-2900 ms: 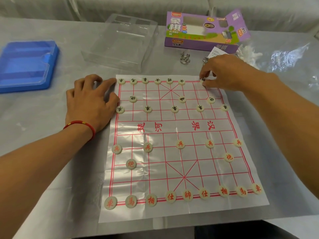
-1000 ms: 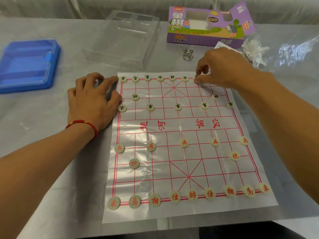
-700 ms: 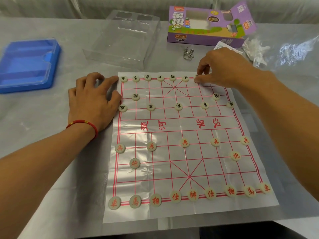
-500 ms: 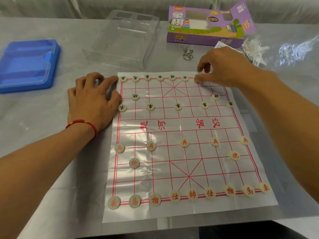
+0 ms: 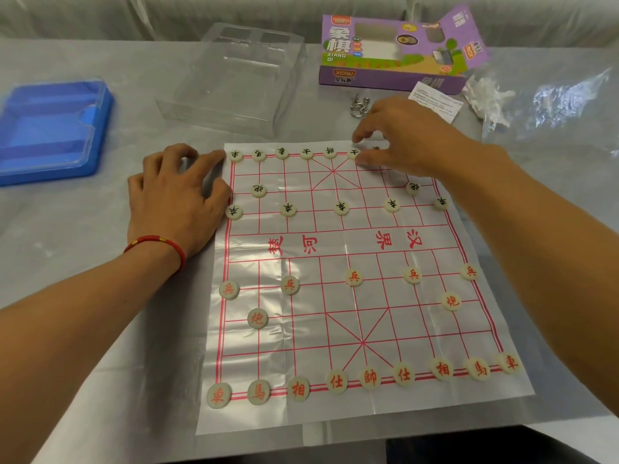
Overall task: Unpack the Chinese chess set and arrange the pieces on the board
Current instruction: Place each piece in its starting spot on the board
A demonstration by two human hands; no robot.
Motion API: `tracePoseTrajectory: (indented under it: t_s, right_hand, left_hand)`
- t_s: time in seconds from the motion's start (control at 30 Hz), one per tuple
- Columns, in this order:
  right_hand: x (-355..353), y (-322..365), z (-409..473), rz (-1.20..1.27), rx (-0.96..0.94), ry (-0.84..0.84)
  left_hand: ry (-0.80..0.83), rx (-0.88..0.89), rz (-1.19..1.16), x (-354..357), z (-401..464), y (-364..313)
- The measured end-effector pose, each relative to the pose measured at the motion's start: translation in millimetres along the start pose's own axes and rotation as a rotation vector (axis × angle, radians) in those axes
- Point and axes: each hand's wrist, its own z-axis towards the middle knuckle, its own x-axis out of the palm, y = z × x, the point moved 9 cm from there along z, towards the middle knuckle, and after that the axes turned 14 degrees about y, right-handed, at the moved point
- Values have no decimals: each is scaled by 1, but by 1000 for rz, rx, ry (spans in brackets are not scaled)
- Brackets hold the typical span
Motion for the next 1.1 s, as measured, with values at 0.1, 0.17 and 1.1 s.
tracePoseTrajectory:
  t_s: [0.1,0.17,1.1]
  right_hand:
    - [3,2,5,0,-4,29]
    - [4,1,7,14,6,44]
    - [-9,-7,-161,440,356,-248]
  left_hand:
    - [1,-4,6,0,0,0]
    - [2,-4,3,0,0,-1]
    - [56,3,-98,-3,-2,-2]
